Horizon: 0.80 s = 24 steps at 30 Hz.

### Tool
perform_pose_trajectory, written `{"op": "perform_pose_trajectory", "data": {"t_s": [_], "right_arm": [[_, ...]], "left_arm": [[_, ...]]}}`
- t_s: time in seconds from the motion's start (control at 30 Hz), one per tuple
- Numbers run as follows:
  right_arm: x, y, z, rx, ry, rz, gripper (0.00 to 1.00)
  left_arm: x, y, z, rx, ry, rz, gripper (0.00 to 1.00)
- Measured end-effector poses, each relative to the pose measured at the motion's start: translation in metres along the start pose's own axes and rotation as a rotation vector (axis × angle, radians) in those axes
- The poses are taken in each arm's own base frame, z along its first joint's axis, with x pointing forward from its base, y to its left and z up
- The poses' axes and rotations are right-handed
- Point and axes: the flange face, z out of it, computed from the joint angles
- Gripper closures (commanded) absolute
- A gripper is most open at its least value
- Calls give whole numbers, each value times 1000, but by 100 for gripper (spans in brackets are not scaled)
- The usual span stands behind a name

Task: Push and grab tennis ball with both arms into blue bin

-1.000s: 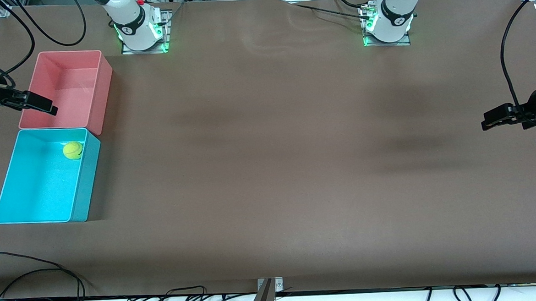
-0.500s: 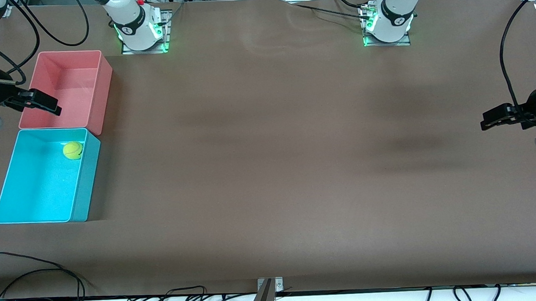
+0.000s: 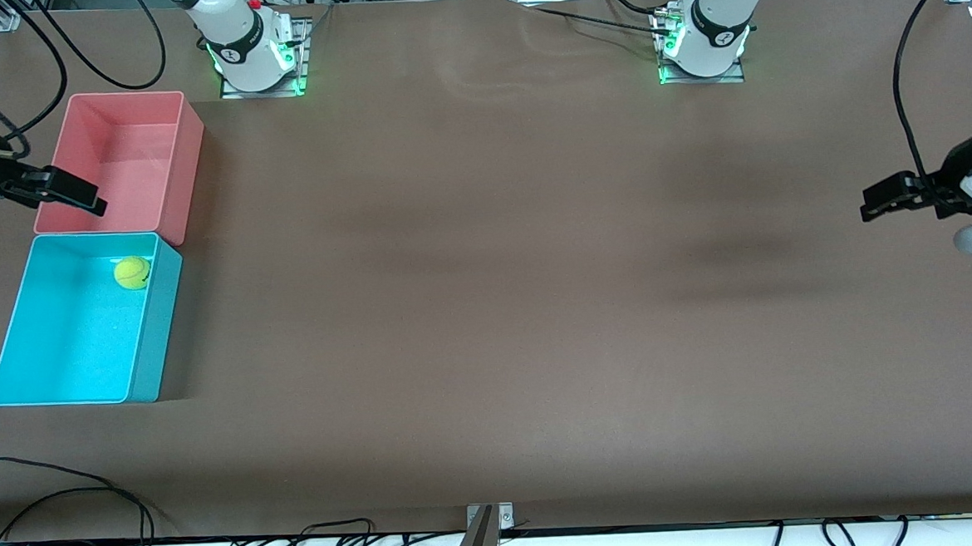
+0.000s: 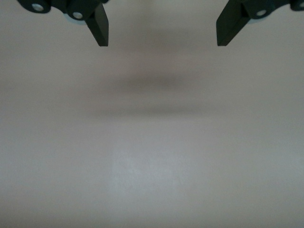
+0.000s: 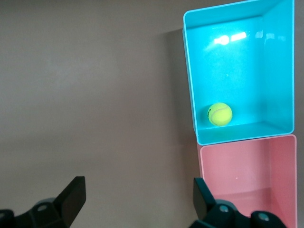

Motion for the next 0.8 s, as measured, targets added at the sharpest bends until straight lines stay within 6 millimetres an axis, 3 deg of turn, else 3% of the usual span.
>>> {"op": "perform_pose_trajectory", "data": {"t_s": [0.37, 0.8], "right_arm": [[6, 3, 4, 2, 13, -62, 0], [7, 2, 5, -5, 12, -103, 0]], "left_arm": [[-24, 24, 3, 6, -24, 37, 0], [-25, 16, 2, 5, -19, 22, 0]]}}
